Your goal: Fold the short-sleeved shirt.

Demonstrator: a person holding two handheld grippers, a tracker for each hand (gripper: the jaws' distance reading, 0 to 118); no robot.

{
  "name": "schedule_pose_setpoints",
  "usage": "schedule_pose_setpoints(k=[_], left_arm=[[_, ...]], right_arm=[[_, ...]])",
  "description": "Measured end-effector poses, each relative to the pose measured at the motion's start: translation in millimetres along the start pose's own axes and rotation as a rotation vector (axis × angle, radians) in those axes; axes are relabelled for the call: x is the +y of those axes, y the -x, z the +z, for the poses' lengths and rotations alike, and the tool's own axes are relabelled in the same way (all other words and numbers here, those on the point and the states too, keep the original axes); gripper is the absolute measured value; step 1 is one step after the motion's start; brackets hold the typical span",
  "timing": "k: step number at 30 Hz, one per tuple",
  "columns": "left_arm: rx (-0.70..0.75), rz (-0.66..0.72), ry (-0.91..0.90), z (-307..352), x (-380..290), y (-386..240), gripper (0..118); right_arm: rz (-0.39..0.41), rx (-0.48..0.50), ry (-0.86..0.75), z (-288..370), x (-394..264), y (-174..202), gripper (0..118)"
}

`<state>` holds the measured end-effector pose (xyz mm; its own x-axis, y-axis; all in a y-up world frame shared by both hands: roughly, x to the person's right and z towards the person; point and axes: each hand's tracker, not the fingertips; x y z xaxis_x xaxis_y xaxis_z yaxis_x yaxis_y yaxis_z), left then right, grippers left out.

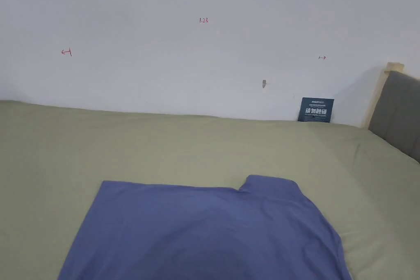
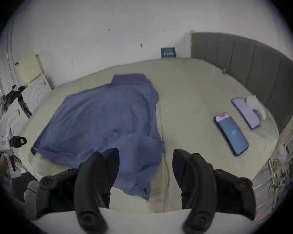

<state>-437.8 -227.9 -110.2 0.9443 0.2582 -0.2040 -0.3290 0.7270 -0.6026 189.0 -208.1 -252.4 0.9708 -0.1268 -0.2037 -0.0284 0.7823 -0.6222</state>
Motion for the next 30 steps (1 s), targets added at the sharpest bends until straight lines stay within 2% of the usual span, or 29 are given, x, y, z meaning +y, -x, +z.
schedule_pose_setpoints(k=[3,7,8,9,10,11,12,13,15,17,22,26,30], left_arm=[[-0.026,-0.028,-0.083,15,19,-27,97],[-0.001,-0.060,-0.084,9,34,-86,97],[0.025,-0.078,-0.079,6,34,-105,96],[0.071,-0.096,-0.051,3,33,-125,89],[0.092,-0.114,-0.057,-5,25,-132,74],[0.095,-0.149,-0.082,-7,16,-149,38],[0.129,-0.164,-0.080,-9,9,-166,9],[0.139,-0.174,-0.081,-11,1,-179,0],[0.139,-0.187,-0.066,-12,-21,-203,0],[0.087,-0.173,-0.026,-14,-42,-217,0],[0.062,-0.140,0.044,-12,-91,-223,0],[0.114,-0.092,0.044,-7,-94,-196,0],[0.215,0.013,0.028,-1,-74,-134,0]], right_arm=[[0.043,0.012,-0.051,12,14,29,70],[0.027,0.027,-0.060,8,22,81,70],[0.019,0.029,-0.066,7,20,96,69],[0.019,0.019,-0.063,4,18,110,68],[0.015,-0.021,-0.032,2,15,123,68],[0.016,-0.040,-0.005,-1,10,135,66],[0.017,-0.046,0.001,-3,4,146,48],[0.014,-0.034,-0.002,-3,-3,153,4],[0.015,-0.065,-0.017,-6,-25,171,1],[0.033,-0.014,0.019,-8,-49,180,1],[0.081,0.024,0.089,-9,-93,190,1],[0.076,0.031,0.093,-8,-95,179,1],[0.055,0.004,0.041,2,-77,158,1]])
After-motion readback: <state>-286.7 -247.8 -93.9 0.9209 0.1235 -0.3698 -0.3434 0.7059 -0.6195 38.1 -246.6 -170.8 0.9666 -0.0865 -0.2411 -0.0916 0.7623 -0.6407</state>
